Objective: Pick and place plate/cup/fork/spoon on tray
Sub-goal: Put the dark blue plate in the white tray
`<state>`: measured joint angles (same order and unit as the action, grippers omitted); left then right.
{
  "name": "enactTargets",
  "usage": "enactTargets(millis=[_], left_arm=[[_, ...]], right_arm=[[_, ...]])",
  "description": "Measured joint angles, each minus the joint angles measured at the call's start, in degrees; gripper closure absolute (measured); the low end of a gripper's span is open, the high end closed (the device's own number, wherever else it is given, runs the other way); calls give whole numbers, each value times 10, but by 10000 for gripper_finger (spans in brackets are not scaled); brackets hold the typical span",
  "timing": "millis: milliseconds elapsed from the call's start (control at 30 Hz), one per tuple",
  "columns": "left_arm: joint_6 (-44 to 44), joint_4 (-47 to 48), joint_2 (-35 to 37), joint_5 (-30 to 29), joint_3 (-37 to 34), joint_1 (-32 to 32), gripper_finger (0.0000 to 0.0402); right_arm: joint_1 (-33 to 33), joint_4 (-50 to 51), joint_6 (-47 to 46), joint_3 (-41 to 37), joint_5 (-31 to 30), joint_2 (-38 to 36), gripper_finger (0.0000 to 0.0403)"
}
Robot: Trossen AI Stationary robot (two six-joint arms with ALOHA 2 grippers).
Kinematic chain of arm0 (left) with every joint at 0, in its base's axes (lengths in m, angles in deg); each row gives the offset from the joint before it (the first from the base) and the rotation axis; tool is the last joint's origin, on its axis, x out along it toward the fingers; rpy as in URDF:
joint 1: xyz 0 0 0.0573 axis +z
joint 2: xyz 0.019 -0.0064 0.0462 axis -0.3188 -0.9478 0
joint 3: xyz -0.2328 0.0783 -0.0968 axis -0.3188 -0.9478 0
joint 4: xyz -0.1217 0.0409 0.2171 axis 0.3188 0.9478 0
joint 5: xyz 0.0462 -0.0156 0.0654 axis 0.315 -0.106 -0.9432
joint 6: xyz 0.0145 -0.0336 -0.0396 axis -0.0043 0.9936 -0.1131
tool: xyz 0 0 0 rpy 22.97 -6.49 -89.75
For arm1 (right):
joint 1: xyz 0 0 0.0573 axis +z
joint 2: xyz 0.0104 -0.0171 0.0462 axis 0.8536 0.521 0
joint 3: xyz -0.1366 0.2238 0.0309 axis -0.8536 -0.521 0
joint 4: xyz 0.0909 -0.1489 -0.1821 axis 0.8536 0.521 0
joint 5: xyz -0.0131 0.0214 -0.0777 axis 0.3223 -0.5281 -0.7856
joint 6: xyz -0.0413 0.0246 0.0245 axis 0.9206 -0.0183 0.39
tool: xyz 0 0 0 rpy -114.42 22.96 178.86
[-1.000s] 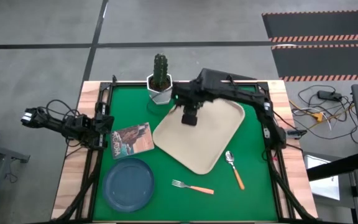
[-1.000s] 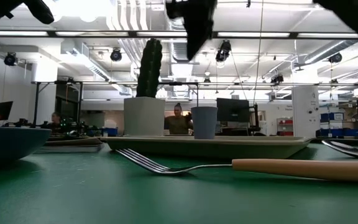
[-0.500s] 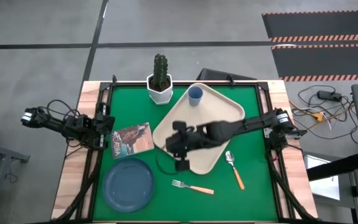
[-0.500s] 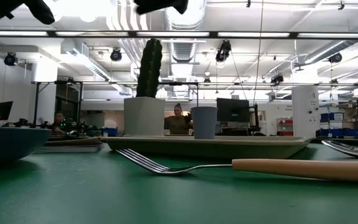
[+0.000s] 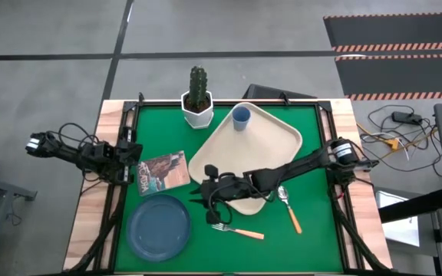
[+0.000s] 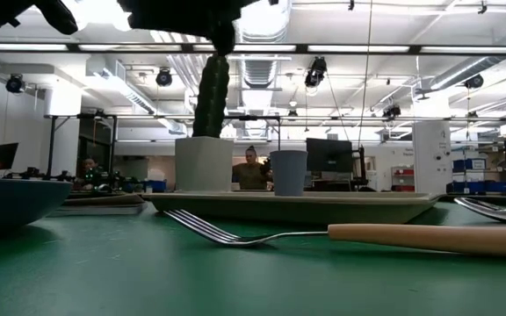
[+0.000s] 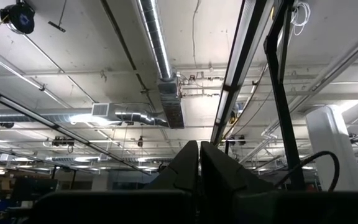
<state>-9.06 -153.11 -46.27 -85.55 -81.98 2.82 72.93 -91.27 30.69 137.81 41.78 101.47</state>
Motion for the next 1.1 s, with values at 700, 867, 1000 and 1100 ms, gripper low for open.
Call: enactTargets(millis=[700,867,1000,1100], left_arm=[[-1,2,1,0,0,0,402],[-1,2,1,0,0,0,402],[-1,1,0,0,0,0,402],[-1,1,1,0,0,0,402]], right_arm=[[-9,141,-11,222,1,239,295],[-10,231,-16,309,0,277,253],[-10,255,-20,339,-1,291,223],[-10,256,-21,346,-29,291,210]])
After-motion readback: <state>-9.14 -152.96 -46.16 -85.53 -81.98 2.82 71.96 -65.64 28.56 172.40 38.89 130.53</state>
